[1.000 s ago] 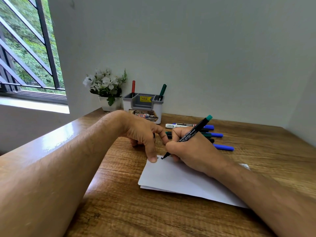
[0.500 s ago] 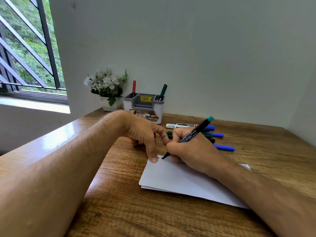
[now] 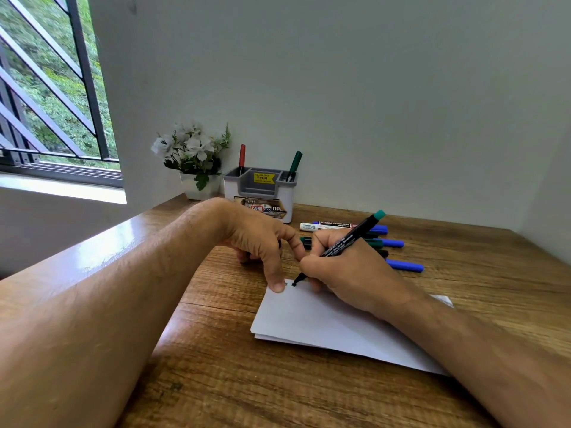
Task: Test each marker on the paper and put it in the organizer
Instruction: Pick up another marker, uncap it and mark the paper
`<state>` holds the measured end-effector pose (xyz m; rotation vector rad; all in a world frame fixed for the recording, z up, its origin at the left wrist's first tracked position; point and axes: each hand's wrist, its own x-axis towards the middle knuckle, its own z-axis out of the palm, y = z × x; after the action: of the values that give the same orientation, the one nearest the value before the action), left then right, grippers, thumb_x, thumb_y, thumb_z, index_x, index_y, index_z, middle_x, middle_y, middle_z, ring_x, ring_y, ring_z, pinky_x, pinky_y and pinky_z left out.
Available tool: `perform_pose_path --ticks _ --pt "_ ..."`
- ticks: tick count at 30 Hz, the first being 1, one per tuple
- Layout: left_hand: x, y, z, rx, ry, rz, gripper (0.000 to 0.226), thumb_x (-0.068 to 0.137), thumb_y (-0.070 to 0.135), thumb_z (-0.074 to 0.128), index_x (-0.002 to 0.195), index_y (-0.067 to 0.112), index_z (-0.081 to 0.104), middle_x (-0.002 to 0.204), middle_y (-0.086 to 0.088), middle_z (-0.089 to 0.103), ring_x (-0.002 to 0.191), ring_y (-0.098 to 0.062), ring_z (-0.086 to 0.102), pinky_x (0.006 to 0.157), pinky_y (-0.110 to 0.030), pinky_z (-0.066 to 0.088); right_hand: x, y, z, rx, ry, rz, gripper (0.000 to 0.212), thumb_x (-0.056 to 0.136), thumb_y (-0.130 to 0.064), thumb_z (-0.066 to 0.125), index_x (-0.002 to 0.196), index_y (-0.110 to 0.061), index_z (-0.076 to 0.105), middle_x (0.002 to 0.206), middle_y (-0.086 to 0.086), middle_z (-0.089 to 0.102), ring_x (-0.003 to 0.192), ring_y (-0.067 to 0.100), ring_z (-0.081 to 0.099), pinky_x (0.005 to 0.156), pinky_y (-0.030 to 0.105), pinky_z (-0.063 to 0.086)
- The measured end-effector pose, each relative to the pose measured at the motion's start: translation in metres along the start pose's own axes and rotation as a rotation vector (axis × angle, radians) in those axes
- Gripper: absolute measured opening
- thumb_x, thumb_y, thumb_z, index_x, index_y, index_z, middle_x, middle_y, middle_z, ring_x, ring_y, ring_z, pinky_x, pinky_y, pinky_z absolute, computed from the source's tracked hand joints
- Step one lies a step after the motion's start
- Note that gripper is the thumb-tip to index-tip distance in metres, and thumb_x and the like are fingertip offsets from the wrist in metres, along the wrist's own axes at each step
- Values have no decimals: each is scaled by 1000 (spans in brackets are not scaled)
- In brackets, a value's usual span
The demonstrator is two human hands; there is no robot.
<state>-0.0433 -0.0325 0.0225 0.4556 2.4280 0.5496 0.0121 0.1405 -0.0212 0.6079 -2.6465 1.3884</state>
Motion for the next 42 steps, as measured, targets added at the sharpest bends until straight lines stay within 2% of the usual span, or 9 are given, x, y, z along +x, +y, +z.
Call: perform_pose_path --ticks 3,8,13,19,26,32,34,38,42 --pt "0 0 0 3 -2 3 56 76 9 80 118 35 53 108 -4 57 104 -24 53 93 -45 44 1 0 1 15 14 9 29 78 -13 67 54 -22 53 51 -3 63 50 5 57 59 30 47" --pt "1 -1 -1 4 -15 7 55 77 9 79 116 36 52 107 -4 57 100 -23 53 82 -37 43 1 3 1 47 -3 17 27 75 -19 66 51 -27 56 51 -3 64 49 4 57 61 30 47" --pt "-1 -9 -5 -98 8 63 53 79 9 78 123 28 56 79 0 54 71 -15 46 59 -29 36 1 -2 -4 288 73 25 23 69 -25 66 49 -26 53 47 0 59 33 1 42 37 17 33" --pt "9 -13 -5 -484 231 201 36 92 0 42 121 11 59 68 0 53 56 -10 42 52 -26 32 -1 -6 -20 574 211 23 34 88 1 59 60 -15 49 48 7 53 30 6 31 32 14 23" --pt "21 -10 -2 -741 478 423 29 100 -3 35 116 13 54 89 -6 64 63 -11 52 60 -26 46 -6 -8 -27 642 251 -32 24 89 3 63 75 -13 53 54 6 48 33 9 36 34 16 27" --pt "26 -13 0 -1169 347 514 19 100 -2 45 116 8 45 105 -19 74 99 -26 72 78 -34 61 -5 -5 -29 717 303 -105 7 78 -16 61 74 -15 67 63 13 58 36 12 42 35 17 30" --pt "28 -14 0 -1263 319 540 16 100 1 46 114 8 45 112 -22 71 106 -31 70 78 -35 61 -5 -3 -31 720 327 -120 19 77 -22 54 73 -17 71 68 14 68 36 13 45 35 19 31" --pt "32 -17 -1 -1332 303 568 23 94 11 57 115 1 54 117 -23 69 109 -30 69 74 -29 60 -5 0 -31 660 369 -95 17 77 -22 51 76 -15 66 71 16 73 37 14 49 34 22 32" --pt "35 -21 1 -1316 262 543 23 82 22 69 88 0 76 111 -24 71 100 -25 72 70 -25 60 -5 2 -31 579 394 -85 13 82 -16 58 71 -14 50 75 16 76 41 18 55 38 25 32"
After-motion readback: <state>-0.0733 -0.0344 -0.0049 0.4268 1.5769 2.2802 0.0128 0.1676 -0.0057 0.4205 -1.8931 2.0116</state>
